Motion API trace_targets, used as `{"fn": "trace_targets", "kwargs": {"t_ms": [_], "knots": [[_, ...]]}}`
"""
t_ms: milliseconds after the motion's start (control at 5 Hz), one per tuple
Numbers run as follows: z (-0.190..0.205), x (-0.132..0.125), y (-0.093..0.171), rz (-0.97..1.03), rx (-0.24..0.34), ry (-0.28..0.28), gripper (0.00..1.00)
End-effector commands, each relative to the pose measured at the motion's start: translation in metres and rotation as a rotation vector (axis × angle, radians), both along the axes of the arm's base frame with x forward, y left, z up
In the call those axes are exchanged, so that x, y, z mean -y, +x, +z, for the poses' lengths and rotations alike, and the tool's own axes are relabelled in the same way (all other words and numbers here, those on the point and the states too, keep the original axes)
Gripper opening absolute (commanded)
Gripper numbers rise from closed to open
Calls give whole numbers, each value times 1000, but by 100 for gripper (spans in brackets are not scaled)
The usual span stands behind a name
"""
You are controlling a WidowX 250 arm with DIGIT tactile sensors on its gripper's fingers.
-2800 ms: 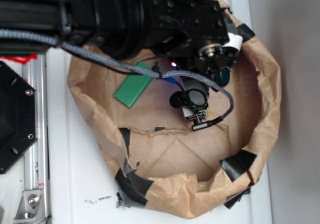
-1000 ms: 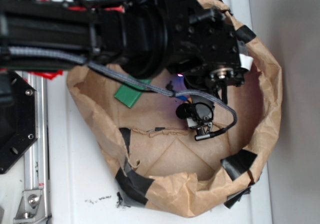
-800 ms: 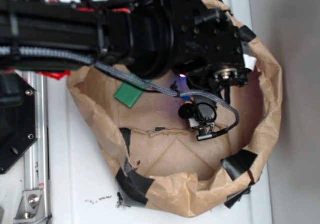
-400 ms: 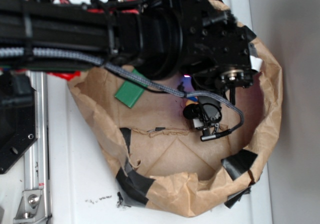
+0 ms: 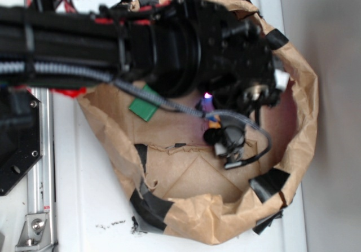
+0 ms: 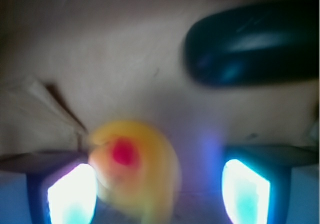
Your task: Grab the yellow duck.
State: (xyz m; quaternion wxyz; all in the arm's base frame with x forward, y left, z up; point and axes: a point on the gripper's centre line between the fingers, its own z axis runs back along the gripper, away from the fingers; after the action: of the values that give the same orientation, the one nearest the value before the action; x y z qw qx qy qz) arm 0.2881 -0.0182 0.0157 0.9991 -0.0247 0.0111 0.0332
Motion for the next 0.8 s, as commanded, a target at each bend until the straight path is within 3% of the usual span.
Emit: {"fn": "trace_targets", "kwargs": {"t_ms": [0, 400, 600], "knots": [[24, 12, 0, -36, 64, -1, 100], [27, 0, -20, -19, 30, -23, 100], [20, -3, -26, 0, 30, -51, 0]]}}
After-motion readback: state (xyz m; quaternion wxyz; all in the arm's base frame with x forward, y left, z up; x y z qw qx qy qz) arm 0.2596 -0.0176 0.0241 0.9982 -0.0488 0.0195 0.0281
